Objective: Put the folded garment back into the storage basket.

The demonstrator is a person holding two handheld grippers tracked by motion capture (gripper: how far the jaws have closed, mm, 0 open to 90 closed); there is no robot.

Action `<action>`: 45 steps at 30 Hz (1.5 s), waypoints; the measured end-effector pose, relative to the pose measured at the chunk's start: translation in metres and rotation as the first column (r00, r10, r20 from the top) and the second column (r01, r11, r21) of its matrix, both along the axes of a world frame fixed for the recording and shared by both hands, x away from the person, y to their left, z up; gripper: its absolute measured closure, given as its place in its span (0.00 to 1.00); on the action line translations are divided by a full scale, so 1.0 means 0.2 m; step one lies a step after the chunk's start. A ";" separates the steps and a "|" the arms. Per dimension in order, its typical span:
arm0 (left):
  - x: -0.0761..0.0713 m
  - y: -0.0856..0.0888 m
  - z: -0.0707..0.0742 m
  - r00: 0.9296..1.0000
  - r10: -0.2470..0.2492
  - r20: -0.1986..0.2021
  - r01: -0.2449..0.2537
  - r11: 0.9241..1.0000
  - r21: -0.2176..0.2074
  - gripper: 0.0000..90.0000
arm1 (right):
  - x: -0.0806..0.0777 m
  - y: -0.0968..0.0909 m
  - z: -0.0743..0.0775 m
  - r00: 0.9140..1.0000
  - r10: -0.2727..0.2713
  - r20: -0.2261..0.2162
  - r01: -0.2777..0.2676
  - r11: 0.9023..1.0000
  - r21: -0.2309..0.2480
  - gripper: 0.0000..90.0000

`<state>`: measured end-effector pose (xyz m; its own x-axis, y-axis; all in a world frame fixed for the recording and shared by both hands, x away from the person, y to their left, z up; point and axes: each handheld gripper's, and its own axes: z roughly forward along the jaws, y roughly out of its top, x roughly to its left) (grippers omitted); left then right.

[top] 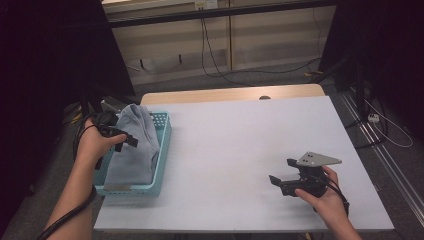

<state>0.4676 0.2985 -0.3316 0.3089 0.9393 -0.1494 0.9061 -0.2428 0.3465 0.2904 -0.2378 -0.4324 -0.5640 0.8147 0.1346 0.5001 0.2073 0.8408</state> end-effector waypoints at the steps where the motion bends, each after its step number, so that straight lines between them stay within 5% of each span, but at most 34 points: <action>1: 0.01 0.00 0.00 1.000 0.000 0.002 0.000 1.000 0.002 0.44 | 0.00 0.00 0.00 1.000 0.000 -0.001 0.000 1.000 0.000 0.13; 9: 0.04 -0.04 -0.03 0.999 0.000 0.036 0.000 1.000 -0.017 0.48 | 0.00 0.00 0.00 1.000 0.003 0.008 -0.003 1.000 -0.002 0.13; 27: 0.07 -0.05 -0.17 0.993 0.059 0.100 -0.057 0.998 -0.017 0.97 | 0.00 0.01 0.00 1.000 0.007 0.009 -0.007 1.000 -0.003 0.14; 45: 0.09 -0.06 -0.33 0.992 0.066 0.103 -0.064 0.998 -0.028 1.00 | 0.01 0.00 0.00 1.000 0.005 0.005 -0.005 1.000 -0.006 0.14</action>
<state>0.4858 0.2862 -0.3977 0.2622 0.9544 -0.1426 0.8783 -0.1748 0.4450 0.2914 -0.2381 -0.4327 -0.5687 0.8126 0.1272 0.4951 0.2147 0.8419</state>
